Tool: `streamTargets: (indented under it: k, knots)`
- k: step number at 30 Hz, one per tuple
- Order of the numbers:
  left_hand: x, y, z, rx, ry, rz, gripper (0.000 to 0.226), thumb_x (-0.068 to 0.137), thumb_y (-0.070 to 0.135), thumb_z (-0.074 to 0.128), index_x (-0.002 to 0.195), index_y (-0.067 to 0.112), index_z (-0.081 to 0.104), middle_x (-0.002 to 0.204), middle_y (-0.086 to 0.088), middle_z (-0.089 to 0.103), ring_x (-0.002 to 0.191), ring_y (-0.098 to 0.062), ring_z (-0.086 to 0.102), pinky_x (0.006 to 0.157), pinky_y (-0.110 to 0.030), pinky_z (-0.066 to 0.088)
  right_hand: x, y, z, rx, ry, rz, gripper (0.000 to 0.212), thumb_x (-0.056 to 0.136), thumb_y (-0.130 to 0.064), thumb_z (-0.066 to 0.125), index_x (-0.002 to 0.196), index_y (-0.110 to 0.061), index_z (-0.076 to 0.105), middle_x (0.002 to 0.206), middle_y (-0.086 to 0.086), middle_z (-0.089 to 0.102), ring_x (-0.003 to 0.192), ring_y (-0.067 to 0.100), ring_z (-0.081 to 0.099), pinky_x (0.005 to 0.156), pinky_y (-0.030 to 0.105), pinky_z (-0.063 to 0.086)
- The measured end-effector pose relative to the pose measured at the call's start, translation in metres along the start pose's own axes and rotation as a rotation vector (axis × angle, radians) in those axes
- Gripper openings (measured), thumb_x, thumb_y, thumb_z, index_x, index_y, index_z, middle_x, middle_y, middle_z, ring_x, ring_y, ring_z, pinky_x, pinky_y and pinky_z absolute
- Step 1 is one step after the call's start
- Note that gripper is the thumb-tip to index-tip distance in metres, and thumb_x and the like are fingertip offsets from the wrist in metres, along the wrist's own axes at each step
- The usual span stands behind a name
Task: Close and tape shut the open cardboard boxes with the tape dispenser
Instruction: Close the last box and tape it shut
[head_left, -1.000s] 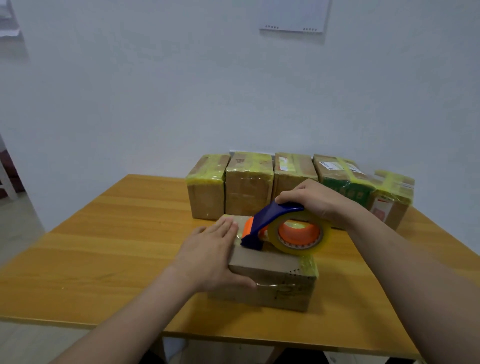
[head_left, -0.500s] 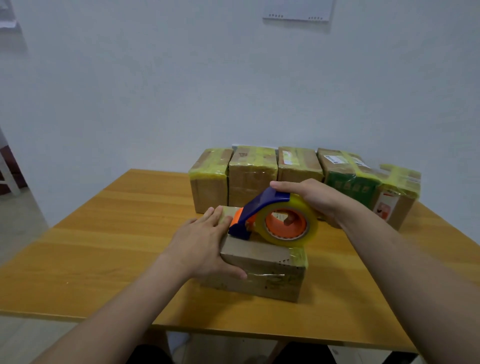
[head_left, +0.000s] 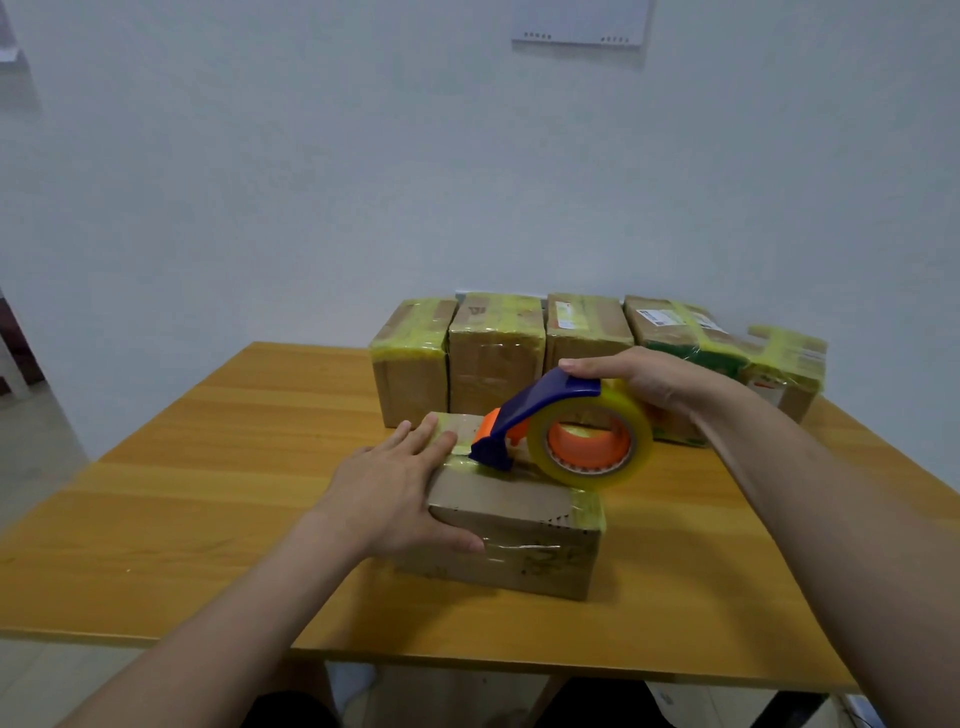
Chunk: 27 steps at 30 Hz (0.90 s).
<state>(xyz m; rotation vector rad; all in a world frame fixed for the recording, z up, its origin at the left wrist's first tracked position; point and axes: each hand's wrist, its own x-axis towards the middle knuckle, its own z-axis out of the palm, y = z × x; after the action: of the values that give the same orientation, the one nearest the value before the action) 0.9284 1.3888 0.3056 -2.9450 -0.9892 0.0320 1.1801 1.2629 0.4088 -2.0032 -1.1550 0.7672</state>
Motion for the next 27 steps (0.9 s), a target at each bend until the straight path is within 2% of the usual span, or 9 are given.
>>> streamTargets:
  k: [4,8,11,15,19,21,23,25,27]
  knots:
    - [0.000,0.001,-0.002,0.004,-0.019,-0.012,0.131,0.061,0.103,0.041,0.164,0.039,-0.007,0.172,0.009,-0.014,0.160,-0.023,0.000,0.123,-0.048,0.031,0.004,-0.001,0.000,-0.011,-0.007,0.003,0.058,0.067,-0.068,0.068,0.102,-0.022,0.077,0.093,-0.003,0.079,0.093,0.018,0.072,0.075,0.030,0.051]
    - [0.002,0.000,0.001,-0.003,-0.032,-0.024,0.133,0.058,0.105,0.039,0.164,0.038,-0.007,0.172,0.009,-0.014,0.160,-0.024,0.001,0.122,-0.050,0.033,-0.004,0.011,-0.009,0.075,-0.015,-0.005,0.043,0.084,-0.055,0.065,0.104,-0.018,0.075,0.094,0.004,0.079,0.092,0.024,0.072,0.084,0.036,0.054]
    - [0.002,0.001,-0.001,0.013,-0.060,-0.023,0.134,0.059,0.104,0.039,0.164,0.036,-0.007,0.172,0.007,-0.014,0.160,-0.024,0.000,0.124,-0.050,0.031,-0.010,0.014,-0.014,0.044,-0.028,0.001,0.043,0.087,-0.054,0.065,0.104,-0.016,0.075,0.091,0.003,0.079,0.088,0.023,0.074,0.081,0.035,0.055]
    - [0.003,0.007,-0.009,0.078,-0.091,-0.014,0.134,0.063,0.103,0.040,0.166,0.028,-0.004,0.173,0.000,-0.011,0.160,-0.026,-0.006,0.129,-0.053,0.014,-0.009,0.006,0.000,-0.032,0.023,-0.073,0.043,0.089,-0.056,0.065,0.099,-0.017,0.079,0.090,0.001,0.079,0.092,0.022,0.074,0.087,0.036,0.057]
    - [0.007,0.018,-0.011,0.155,-0.029,0.038,0.133,0.068,0.104,0.030,0.166,0.019,-0.001,0.173,-0.002,-0.010,0.159,-0.024,-0.013,0.129,-0.055,-0.003,-0.011,0.004,0.000,-0.057,0.009,-0.054,0.049,0.089,-0.060,0.064,0.097,-0.014,0.079,0.091,0.004,0.079,0.094,0.025,0.074,0.091,0.040,0.058]
    - [0.009,0.024,-0.005,0.107,-0.001,0.114,0.128,0.073,0.101,0.029,0.165,0.019,-0.006,0.173,-0.001,-0.010,0.159,-0.021,-0.012,0.130,-0.049,-0.004,-0.013,0.005,-0.005,-0.049,-0.038,-0.031,0.052,0.091,-0.061,0.060,0.102,-0.013,0.077,0.089,0.005,0.079,0.088,0.023,0.075,0.088,0.039,0.059]
    - [0.009,0.027,0.002,0.056,0.000,0.153,0.126,0.075,0.100,0.030,0.165,0.019,-0.009,0.173,0.000,-0.008,0.159,-0.017,-0.009,0.130,-0.044,-0.001,-0.014,0.006,-0.006,-0.017,-0.076,-0.023,0.057,0.091,-0.062,0.058,0.103,-0.009,0.076,0.086,0.008,0.078,0.074,0.020,0.073,0.077,0.034,0.060]
    - [0.010,0.028,0.007,0.062,-0.007,0.158,0.127,0.074,0.100,0.026,0.164,0.019,-0.011,0.173,0.000,-0.009,0.159,-0.017,-0.009,0.131,-0.044,0.000,-0.013,0.007,-0.002,0.038,-0.061,-0.037,0.062,0.090,-0.064,0.059,0.100,-0.005,0.076,0.085,0.012,0.076,0.062,0.019,0.068,0.063,0.028,0.057]
    - [0.010,0.028,0.008,0.077,-0.004,0.158,0.126,0.073,0.099,0.022,0.164,0.018,-0.012,0.173,0.000,-0.010,0.159,-0.017,-0.010,0.131,-0.044,0.000,-0.012,0.011,0.001,0.059,-0.010,-0.066,0.066,0.085,-0.068,0.061,0.096,-0.005,0.077,0.080,0.012,0.074,0.056,0.018,0.063,0.057,0.027,0.055]
